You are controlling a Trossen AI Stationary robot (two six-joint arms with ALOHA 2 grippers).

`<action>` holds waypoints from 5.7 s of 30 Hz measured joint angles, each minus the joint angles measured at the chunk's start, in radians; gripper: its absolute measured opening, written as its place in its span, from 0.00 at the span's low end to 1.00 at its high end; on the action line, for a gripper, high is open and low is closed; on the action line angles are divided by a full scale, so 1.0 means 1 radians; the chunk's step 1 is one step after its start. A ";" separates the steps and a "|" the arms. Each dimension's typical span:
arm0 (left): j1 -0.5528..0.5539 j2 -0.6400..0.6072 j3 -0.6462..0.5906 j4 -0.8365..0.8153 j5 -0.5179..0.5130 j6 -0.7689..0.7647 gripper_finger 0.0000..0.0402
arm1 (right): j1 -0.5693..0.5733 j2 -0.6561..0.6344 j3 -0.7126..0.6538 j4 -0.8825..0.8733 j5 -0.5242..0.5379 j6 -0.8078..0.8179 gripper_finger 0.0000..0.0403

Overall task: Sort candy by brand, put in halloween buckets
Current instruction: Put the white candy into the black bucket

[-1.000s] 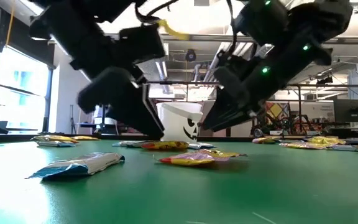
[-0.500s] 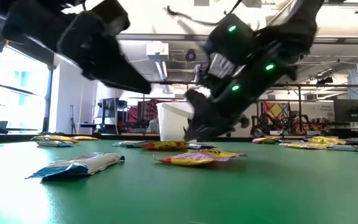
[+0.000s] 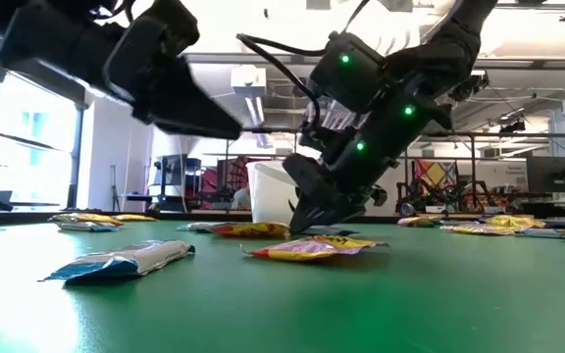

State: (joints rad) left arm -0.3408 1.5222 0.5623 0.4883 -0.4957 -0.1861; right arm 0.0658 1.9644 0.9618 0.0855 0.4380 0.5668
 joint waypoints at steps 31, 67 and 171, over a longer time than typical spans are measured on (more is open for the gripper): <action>0.000 0.004 -0.005 -0.019 -0.003 -0.019 0.37 | 0.083 -0.145 0.185 -0.497 -0.124 -0.074 0.24; 0.000 0.004 -0.005 -0.019 -0.001 -0.021 0.37 | 0.909 -0.624 0.114 -1.356 -0.403 1.175 0.24; 0.000 0.004 -0.005 -0.021 0.014 -0.013 0.37 | -0.796 -0.623 -0.152 -0.658 0.080 -0.169 0.39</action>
State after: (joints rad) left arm -0.3408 1.5261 0.5571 0.4674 -0.4812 -0.1989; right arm -0.7298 1.3415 0.8098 -0.5725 0.5184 0.3975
